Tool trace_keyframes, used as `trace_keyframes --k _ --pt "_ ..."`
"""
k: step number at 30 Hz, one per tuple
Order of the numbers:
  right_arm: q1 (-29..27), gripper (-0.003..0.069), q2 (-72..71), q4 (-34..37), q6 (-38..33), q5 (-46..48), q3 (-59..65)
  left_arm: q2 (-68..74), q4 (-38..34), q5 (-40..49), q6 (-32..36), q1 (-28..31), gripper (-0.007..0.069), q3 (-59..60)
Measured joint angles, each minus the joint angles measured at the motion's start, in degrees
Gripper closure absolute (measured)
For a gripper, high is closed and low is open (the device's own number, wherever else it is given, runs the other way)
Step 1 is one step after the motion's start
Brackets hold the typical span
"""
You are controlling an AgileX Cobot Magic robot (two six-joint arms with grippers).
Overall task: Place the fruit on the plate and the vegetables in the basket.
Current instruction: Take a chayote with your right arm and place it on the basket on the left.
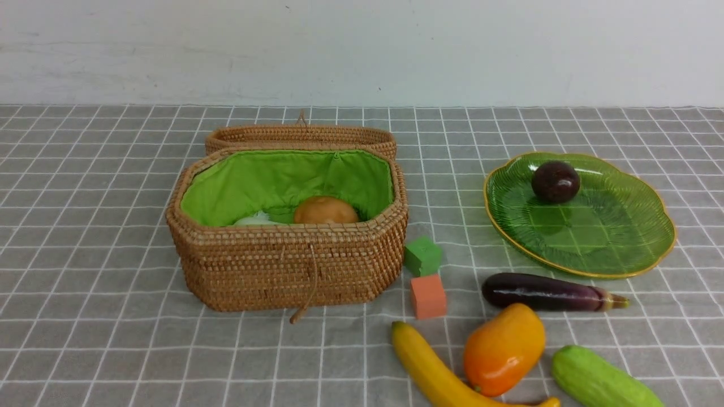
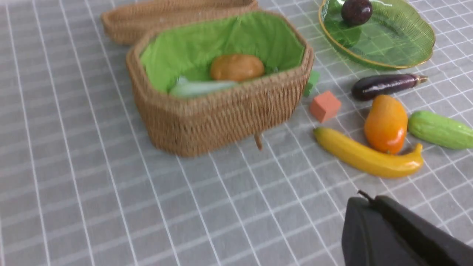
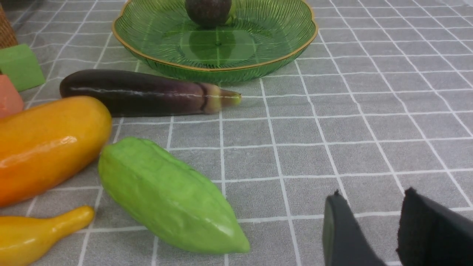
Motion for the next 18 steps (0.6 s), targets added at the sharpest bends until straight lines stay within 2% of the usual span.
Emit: trace_keyframes --k 6,18 --pt "0.0 0.0417 0.0 0.0 0.0 0.0 0.0 -7.1 0.4 0.2 -5.0 0.0 0.0638 9.9" --pt "0.0 0.0417 0.0 0.0 0.0 0.0 0.0 -7.5 0.6 0.5 -7.1 0.0 0.0638 11.0"
